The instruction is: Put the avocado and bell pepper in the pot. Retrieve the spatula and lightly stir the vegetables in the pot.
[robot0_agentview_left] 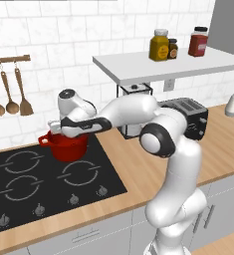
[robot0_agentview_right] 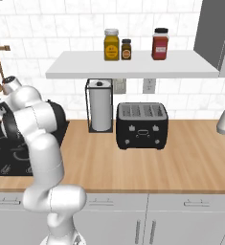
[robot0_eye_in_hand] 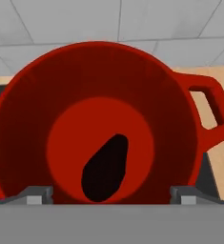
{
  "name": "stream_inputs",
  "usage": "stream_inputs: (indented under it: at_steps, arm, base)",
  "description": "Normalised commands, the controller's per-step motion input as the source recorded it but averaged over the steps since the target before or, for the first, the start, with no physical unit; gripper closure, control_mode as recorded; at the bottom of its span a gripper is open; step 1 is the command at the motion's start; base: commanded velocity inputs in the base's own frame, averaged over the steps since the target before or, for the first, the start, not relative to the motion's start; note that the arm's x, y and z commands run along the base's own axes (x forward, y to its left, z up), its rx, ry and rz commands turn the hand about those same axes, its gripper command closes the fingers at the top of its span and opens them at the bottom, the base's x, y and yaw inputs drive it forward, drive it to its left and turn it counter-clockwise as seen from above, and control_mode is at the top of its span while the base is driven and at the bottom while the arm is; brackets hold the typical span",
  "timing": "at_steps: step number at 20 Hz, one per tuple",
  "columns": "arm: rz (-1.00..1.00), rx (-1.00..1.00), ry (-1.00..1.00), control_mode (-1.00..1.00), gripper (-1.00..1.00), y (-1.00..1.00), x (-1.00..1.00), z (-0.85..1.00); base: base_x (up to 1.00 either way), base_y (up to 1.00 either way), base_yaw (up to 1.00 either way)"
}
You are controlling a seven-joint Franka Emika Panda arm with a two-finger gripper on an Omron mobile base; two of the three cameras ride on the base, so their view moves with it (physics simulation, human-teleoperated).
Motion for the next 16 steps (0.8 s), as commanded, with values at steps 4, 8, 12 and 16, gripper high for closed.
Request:
stream_inputs:
  at_steps: [4,8,12,16]
  arm:
    - [0.02,0.05,-0.14,-1.00,-1.00,-0.13,-0.26,0.84]
    - [0.09,0.00,-0.09,-1.00,-1.00,-0.46,-0.91,0.95]
    - [0.15,0.00,0.00,-1.00,-1.00,-0.84,-1.00,0.64]
    - [0.15,0.06,0.00,-1.00,-1.00,-1.00,-1.00,0.44]
  base:
    - [0.00,0.00,0.00]
    - [0.00,0.00,0.00]
    - [0.00,0.00,0.00]
    - [0.00,0.00,0.00]
